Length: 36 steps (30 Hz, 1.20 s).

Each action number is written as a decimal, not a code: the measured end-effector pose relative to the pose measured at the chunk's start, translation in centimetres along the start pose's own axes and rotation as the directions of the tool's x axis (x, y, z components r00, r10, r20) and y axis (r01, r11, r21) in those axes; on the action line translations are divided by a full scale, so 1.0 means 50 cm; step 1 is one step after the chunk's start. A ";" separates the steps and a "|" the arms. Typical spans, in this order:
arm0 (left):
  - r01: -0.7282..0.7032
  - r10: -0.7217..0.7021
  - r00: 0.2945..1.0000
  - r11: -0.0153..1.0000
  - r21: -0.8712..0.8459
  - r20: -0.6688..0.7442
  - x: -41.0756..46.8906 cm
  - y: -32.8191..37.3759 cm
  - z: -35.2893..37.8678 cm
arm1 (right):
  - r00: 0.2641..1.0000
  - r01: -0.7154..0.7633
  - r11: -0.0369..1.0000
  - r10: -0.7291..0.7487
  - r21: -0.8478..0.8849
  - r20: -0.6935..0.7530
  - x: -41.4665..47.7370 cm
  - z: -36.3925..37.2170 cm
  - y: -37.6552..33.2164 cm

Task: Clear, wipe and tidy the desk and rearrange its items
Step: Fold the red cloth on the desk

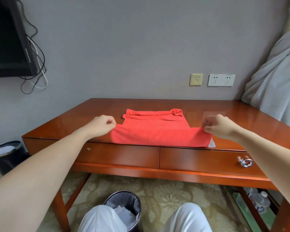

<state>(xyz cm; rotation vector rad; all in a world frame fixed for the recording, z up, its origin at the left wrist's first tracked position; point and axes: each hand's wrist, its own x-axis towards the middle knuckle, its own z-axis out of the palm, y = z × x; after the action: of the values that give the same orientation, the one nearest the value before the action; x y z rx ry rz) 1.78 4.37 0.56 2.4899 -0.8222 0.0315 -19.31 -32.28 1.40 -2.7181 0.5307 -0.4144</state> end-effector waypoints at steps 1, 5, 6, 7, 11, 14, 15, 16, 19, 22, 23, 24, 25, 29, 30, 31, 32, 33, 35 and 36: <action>0.036 -0.037 0.999 0.994 -0.102 -0.009 0.020 -0.002 0.005 | 0.999 -0.026 0.999 0.027 0.041 -0.043 0.018 0.004 0.001; 0.166 -0.170 0.985 0.896 -0.412 0.026 0.100 0.006 0.028 | 0.985 -0.114 0.967 0.140 0.228 -0.100 0.097 0.022 0.003; 0.186 -0.194 0.981 0.880 -0.437 0.028 0.118 0.010 0.035 | 0.981 -0.139 0.953 0.169 0.268 -0.090 0.117 0.029 0.005; 0.200 -0.211 0.977 0.865 -0.460 0.027 0.135 0.013 0.042 | 0.978 -0.164 0.942 0.193 0.294 -0.074 0.136 0.038 0.008; 0.246 -0.248 0.967 0.835 -0.491 0.064 0.199 0.011 0.076 | 0.967 -0.242 0.925 0.254 0.292 -0.006 0.200 0.080 0.027; 0.263 -0.265 0.962 0.850 -0.456 0.060 0.241 0.004 0.091 | 0.970 -0.240 0.938 0.243 0.248 0.020 0.239 0.101 0.042; 0.270 -0.274 0.960 0.851 -0.451 0.058 0.253 0.000 0.093 | 0.971 -0.237 0.942 0.240 0.237 0.019 0.250 0.106 0.045; 0.277 -0.282 0.958 0.847 -0.453 0.059 0.264 -0.003 0.095 | 0.972 -0.233 0.945 0.236 0.230 0.015 0.262 0.109 0.048; 0.299 -0.299 0.952 0.844 -0.445 0.073 0.286 -0.019 0.102 | 0.975 -0.219 0.953 0.223 0.210 0.006 0.289 0.121 0.056; 0.315 -0.305 0.948 0.862 -0.396 0.091 0.299 -0.034 0.114 | 0.982 -0.186 0.975 0.186 0.121 0.011 0.309 0.135 0.061; 0.312 -0.302 0.949 0.874 -0.372 0.086 0.302 -0.037 0.117 | 0.984 -0.176 0.979 0.176 0.098 0.013 0.314 0.138 0.062; 0.302 -0.295 0.953 0.892 -0.337 0.074 0.306 -0.040 0.119 | 0.985 -0.170 0.982 0.169 0.080 0.018 0.319 0.140 0.062; 0.289 -0.284 0.957 0.912 -0.291 0.062 0.309 -0.044 0.121 | 0.986 -0.168 0.984 0.167 0.061 0.029 0.322 0.141 0.062; 0.233 -0.233 0.972 0.964 -0.131 0.016 0.315 -0.058 0.131 | 0.983 -0.171 0.985 0.171 0.001 0.070 0.329 0.150 0.064; 0.212 -0.213 0.977 0.975 -0.064 0.001 0.316 -0.059 0.133 | 0.983 -0.168 0.986 0.168 -0.004 0.072 0.330 0.152 0.063; 0.194 -0.194 0.981 0.981 0.011 -0.013 0.317 -0.058 0.134 | 0.985 -0.158 0.987 0.159 -0.011 0.072 0.332 0.154 0.061; 0.175 -0.174 0.984 0.981 0.086 -0.027 0.318 -0.054 0.136 | 0.987 -0.143 0.989 0.144 -0.021 0.073 0.334 0.156 0.058; 0.149 -0.144 0.989 0.975 0.164 -0.039 0.320 -0.049 0.137 | 0.990 -0.122 0.992 0.124 -0.029 0.072 0.336 0.159 0.055; 0.069 -0.057 0.997 0.951 0.301 -0.046 0.332 -0.039 0.146 | 0.996 -0.065 0.996 0.068 -0.057 0.063 0.347 0.167 0.047; 0.030 -0.019 0.999 0.938 0.345 -0.036 0.341 -0.035 0.153 | 0.998 -0.034 0.996 0.038 -0.077 0.055 0.354 0.173 0.043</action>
<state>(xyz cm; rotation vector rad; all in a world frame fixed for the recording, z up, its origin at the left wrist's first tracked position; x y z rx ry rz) 15.65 -7.46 -3.87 2.8191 -0.8310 0.2253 -1.30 -39.04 -3.41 -2.7791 0.5902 -0.3126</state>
